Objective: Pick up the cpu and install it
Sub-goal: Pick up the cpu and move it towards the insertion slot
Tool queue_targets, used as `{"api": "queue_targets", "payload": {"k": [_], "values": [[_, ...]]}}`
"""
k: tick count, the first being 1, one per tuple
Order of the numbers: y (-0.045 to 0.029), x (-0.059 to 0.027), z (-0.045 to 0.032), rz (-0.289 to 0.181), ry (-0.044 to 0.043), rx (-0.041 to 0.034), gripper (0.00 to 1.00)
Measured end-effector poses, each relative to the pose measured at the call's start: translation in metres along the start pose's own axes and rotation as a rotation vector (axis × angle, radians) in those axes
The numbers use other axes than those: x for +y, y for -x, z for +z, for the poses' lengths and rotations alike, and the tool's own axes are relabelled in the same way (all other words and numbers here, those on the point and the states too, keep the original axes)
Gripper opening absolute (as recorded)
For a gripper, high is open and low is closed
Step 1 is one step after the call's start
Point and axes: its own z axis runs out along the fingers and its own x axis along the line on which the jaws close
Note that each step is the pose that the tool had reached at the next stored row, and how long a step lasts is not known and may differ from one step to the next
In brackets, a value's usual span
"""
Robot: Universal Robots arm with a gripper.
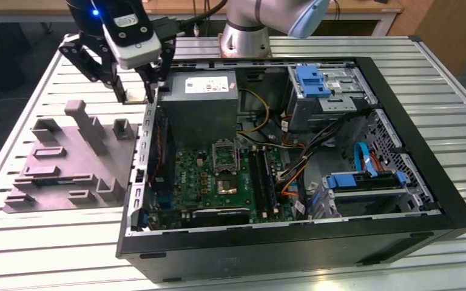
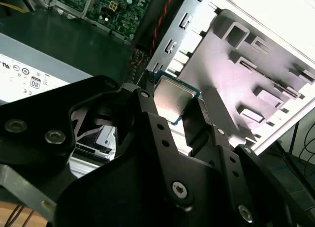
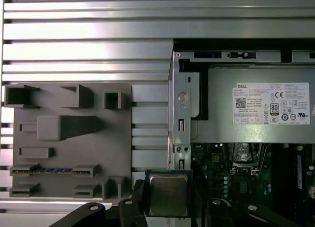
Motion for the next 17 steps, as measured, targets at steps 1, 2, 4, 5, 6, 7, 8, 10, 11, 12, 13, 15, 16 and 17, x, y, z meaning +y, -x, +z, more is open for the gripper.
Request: {"api": "queue_targets", "payload": {"k": [1,2,4,5,6,7,8,10,11,12,13,15,16,17], "values": [[0.0017,0.0000,-0.0001,0.000,-0.0001,0.0000,0.47],[0.0035,0.0000,-0.0001,0.000,0.0000,0.0000,0.47],[0.0063,0.0000,-0.0001,0.000,0.0000,0.0000,0.47],[0.0076,-0.0001,-0.0002,0.000,0.0000,0.0000,0.47],[0.0090,-0.0001,-0.0002,0.000,0.0000,0.0000,0.47],[0.0106,-0.0002,-0.0003,0.000,0.0000,-0.0001,0.47],[0.0122,-0.0004,-0.0003,0.000,0.0000,0.0000,0.47],[0.0157,-0.0016,-0.0004,0.000,0.0000,-0.0001,0.47],[0.0177,-0.0023,-0.0004,0.000,0.0001,-0.0001,0.47],[0.0200,-0.0029,-0.0004,0.000,0.0000,0.0000,0.47],[0.0226,-0.0034,-0.0004,0.000,0.0000,0.0000,0.47],[0.0306,-0.0038,-0.0001,0.000,0.0001,-0.0001,0.47],[0.0346,-0.0039,-0.0001,0.000,0.0001,0.0000,0.47],[0.0388,-0.0039,0.0000,0.000,0.0000,0.0000,0.47]]}}
